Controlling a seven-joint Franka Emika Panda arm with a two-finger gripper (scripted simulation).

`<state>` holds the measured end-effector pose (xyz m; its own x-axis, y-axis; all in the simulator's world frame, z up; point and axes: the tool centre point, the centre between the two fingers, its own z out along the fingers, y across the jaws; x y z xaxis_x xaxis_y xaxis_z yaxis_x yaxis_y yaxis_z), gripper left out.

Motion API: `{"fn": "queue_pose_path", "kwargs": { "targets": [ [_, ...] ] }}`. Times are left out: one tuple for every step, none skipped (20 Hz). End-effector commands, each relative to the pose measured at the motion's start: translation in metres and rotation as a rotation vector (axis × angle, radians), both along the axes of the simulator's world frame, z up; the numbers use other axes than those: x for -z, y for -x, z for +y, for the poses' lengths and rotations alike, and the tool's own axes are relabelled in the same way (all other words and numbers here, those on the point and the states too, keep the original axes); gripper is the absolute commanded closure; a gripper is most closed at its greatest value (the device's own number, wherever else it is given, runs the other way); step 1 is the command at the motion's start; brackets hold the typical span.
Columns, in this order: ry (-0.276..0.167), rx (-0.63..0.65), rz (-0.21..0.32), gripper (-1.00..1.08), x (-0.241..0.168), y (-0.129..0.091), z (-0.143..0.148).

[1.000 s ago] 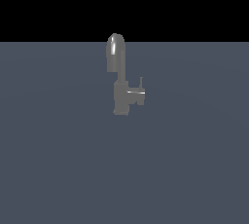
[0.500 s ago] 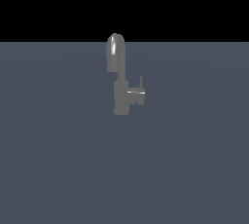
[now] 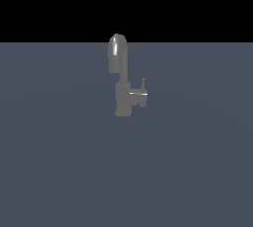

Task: Turn on the faucet by rotating a designated handle.

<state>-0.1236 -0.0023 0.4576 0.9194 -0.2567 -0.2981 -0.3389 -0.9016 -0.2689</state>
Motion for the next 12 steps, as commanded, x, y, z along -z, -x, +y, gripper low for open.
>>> {"fn": "queue_pose_path", "kwargs": {
  "targets": [
    [-0.039,0.040,0.034,1.08,0.006,-0.015,-0.003],
    [-0.054,0.055,0.048,1.08,0.009,-0.021,-0.004],
    [-0.070,0.071,0.062,1.08,0.012,-0.027,-0.005],
    [-0.086,0.087,0.076,1.08,0.015,-0.033,-0.007],
    [-0.102,0.103,0.089,1.08,0.018,-0.038,-0.008],
    [-0.118,0.118,0.103,1.08,0.021,-0.044,-0.009],
    [-0.134,0.134,0.117,1.08,0.024,-0.050,-0.011],
    [-0.150,0.150,0.132,1.08,0.028,-0.056,-0.012],
    [-0.166,0.167,0.146,1.08,0.031,-0.061,-0.014],
    [-0.183,0.183,0.160,1.08,0.035,-0.067,-0.016],
    [-0.200,0.199,0.174,1.08,0.039,-0.072,-0.017],
    [-0.216,0.216,0.189,1.08,0.043,-0.078,-0.019]
  ]
}}
